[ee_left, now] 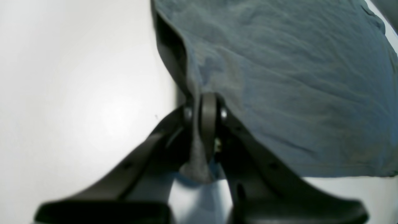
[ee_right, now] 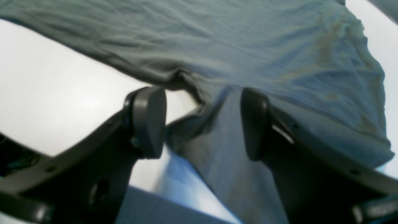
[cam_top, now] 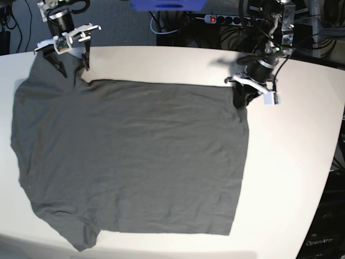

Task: Fold the T-shirt properly
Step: 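Reach the right gripper to the sleeve corner by the collar and pinch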

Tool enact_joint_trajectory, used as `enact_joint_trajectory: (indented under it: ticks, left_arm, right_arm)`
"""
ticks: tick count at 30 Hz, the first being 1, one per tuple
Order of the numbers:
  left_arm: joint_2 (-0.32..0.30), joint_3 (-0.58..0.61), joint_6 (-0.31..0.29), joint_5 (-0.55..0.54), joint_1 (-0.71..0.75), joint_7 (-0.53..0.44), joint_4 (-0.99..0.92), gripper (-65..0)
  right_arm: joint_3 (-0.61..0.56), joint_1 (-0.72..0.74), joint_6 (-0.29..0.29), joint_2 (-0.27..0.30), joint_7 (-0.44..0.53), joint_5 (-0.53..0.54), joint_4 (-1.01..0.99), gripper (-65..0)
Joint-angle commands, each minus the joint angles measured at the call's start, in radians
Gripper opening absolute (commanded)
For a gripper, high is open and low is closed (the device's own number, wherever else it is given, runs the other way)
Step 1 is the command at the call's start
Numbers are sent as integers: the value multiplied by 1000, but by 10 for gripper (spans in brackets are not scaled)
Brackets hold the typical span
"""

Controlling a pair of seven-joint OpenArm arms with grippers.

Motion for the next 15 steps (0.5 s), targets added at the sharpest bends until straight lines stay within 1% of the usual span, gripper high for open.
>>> enact_joint_trajectory:
  ticks: [1,6,9,10,11,13,15]
  left_arm:
    - [0,15,58,66,33,193,-39,-624]
    - [-2,15,58,68,33,193,-39,-624]
    - [-14,18,59,68,33,193,-39,-624]
    - [-16,17,59,68,33,193,-39,-624]
    - [-17,17,59,68,33,193,-39,-624]
    - [-19,17,59,68,33,193,-39,-624]
    - [-19,17,59,68,33,193,-39,-624]
  right_arm:
    - [15,-20,-8,13,29,10,15,-277]
    - [80,-21,-8,17,29,16,15,-277]
    - [98,-13,-7,19,29,16,16,-277]
    - [104,-4,6,21,29,17,16,-277]
    - [108,11,33,21,26,19,16,-277]
    - [126,48,115,21,10,70,13,-277]
    - [178,91,191,19,-54,156,16,-277]
